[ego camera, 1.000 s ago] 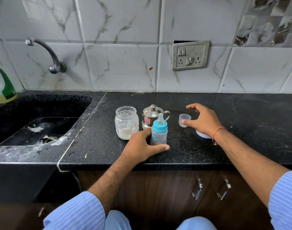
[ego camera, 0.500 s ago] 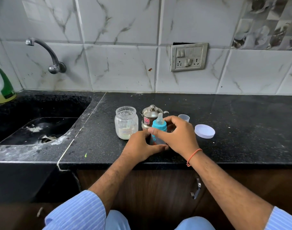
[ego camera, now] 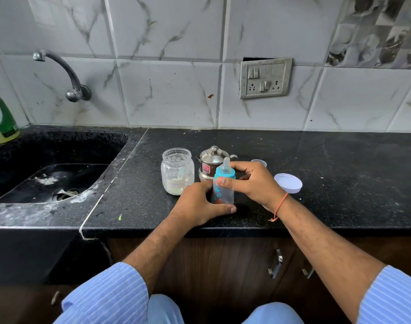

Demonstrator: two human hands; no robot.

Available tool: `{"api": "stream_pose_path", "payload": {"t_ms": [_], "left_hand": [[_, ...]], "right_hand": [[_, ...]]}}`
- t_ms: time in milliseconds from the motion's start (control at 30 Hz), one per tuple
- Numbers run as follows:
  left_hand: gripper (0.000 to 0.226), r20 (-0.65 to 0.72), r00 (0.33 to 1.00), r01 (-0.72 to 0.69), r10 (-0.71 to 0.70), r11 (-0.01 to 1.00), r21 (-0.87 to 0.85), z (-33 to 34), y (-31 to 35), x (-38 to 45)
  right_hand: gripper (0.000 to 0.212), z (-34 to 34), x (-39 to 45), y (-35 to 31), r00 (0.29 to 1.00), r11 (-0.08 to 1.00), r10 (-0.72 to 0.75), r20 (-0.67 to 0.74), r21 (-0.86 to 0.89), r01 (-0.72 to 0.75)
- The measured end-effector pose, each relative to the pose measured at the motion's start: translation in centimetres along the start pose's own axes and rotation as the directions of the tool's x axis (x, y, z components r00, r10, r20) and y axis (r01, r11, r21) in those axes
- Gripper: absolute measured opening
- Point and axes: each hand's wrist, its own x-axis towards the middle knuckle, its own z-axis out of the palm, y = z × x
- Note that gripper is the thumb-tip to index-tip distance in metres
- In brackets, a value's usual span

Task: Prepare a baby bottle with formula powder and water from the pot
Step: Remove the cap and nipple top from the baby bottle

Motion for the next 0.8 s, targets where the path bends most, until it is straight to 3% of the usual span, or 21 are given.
{"api": "stream_pose_path", "payload": {"t_ms": [133, 200, 267, 400, 500, 600, 800], "left_hand": [[0.081, 0.023, 1.0, 0.007, -0.007, 1.0, -0.001, -0.2, -0.1, 0.1], [0.084, 0.028, 1.0, 0.012, -0.012, 1.0, -0.003, -0.2, -0.1, 0.1], [0.093, 0.005, 1.0, 0.001, -0.001, 1.0, 0.008, 0.0, -0.1, 0.0], [0.097, -0.016, 1.0, -0.003, 0.004, 1.0, 0.027, 0.3, -0.3, 0.0], [0.096, 0.0, 1.0, 0.015, -0.015, 0.999, 0.037, 0.2, -0.1, 0.1], [0.088, 0.0, 1.0, 0.006, -0.006, 0.999, 0.038, 0.2, -0.1, 0.1], [0.077, -0.017, 1.0, -0.012, 0.012, 0.999, 0.044, 0.2, -0.1, 0.1]], "right_hand": [[0.038, -1.2, 1.0, -0.2, 0.983, 0.997, 0.038, 0.178, 0.054, -0.048], [0.036, -1.4, 1.2, -0.3, 0.979, 0.999, 0.03, 0.2, -0.032, -0.024], [0.04, -1.2, 1.0, -0.6, 0.988, 0.986, 0.017, 0.151, -0.169, 0.009], [0.06, -0.3, 0.1, -1.5, 0.995, 0.89, -0.014, -0.102, -0.455, -0.034], [0.055, 0.2, 0.3, -1.9, 0.985, 0.878, -0.066, -0.158, -0.478, -0.018], [0.048, -0.1, 0.6, -1.9, 0.992, 0.89, -0.073, -0.105, -0.456, 0.018], [0.032, -1.1, 2.3, -3.1, 0.989, 0.936, -0.055, 0.138, -0.337, 0.099]]}}
